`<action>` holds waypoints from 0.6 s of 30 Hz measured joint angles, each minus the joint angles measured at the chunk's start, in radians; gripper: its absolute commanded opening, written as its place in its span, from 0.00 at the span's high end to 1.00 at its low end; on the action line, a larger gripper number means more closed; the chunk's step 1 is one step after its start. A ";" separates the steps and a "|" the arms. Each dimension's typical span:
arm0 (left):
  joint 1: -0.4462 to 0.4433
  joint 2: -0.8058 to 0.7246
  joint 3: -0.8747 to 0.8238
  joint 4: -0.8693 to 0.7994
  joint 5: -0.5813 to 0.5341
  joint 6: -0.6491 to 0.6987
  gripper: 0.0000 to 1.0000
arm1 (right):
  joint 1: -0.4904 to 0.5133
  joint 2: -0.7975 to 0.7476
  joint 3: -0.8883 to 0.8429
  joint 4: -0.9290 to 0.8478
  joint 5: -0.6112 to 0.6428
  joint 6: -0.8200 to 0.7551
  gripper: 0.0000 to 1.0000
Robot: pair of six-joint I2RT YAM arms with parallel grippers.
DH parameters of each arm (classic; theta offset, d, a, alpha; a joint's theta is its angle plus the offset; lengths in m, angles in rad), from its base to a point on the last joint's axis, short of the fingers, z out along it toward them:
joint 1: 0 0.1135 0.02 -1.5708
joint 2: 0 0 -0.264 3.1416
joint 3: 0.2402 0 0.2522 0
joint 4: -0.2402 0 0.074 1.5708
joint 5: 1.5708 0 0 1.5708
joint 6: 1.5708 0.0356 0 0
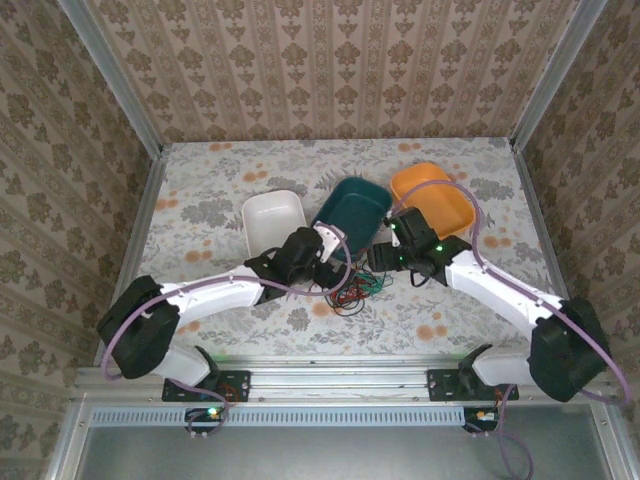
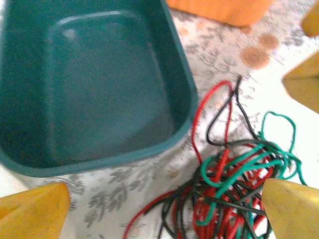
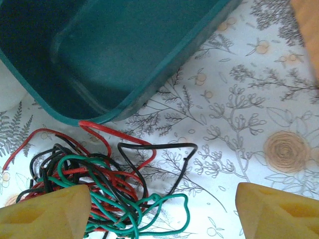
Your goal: Untangle the cables
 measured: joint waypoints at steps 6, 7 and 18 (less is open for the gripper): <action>-0.037 0.100 0.040 -0.018 0.040 0.001 0.00 | -0.001 0.083 0.049 -0.023 -0.028 0.004 0.26; -0.042 0.113 0.050 -0.023 0.042 0.004 0.00 | -0.001 0.090 0.050 -0.024 -0.030 0.005 0.27; -0.045 0.154 0.078 -0.031 0.054 0.017 0.09 | -0.043 0.101 0.024 -0.057 -0.061 0.052 0.38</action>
